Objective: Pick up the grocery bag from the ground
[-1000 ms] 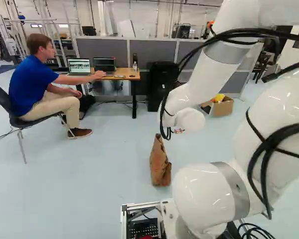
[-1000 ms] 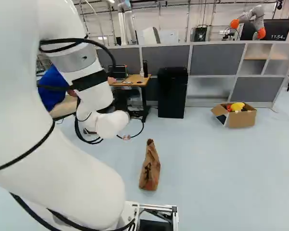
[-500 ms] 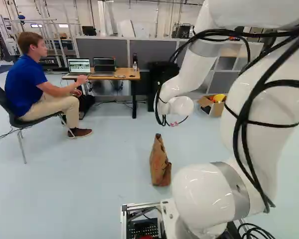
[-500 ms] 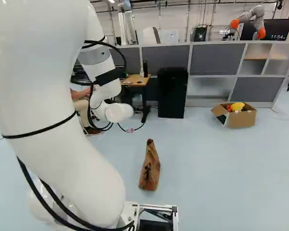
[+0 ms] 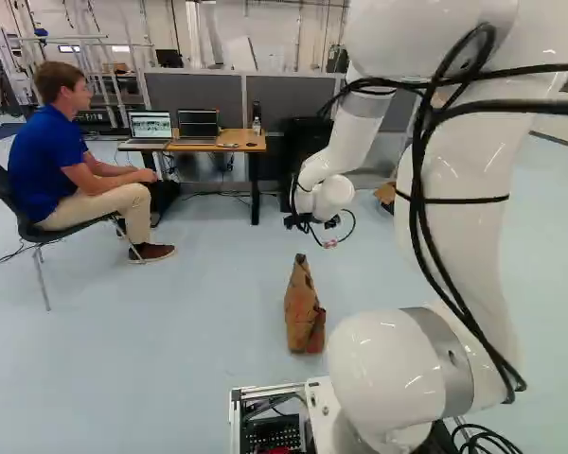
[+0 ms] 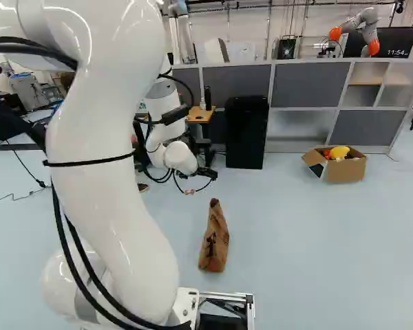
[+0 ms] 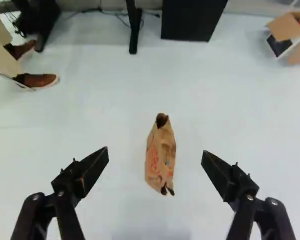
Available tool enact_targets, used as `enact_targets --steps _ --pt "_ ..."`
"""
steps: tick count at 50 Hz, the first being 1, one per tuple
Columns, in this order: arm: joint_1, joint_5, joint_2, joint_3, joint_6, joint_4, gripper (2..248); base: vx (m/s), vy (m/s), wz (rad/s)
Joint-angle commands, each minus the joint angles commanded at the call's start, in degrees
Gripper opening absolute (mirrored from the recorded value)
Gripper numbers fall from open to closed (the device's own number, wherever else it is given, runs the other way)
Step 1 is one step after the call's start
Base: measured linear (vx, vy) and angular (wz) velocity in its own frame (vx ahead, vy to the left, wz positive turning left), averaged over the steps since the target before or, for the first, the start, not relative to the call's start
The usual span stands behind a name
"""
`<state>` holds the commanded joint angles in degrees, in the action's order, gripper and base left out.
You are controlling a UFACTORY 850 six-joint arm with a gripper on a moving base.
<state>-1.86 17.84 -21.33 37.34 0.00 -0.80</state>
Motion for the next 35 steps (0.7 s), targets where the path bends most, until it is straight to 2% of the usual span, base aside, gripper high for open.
enact_targets --steps 13,35 --pt "-0.5 -6.5 -5.7 2.6 0.0 -0.9 247 0.0 0.0 0.0" --pt "-0.5 -7.4 -15.4 7.6 0.0 -1.1 247 0.0 0.0 0.0"
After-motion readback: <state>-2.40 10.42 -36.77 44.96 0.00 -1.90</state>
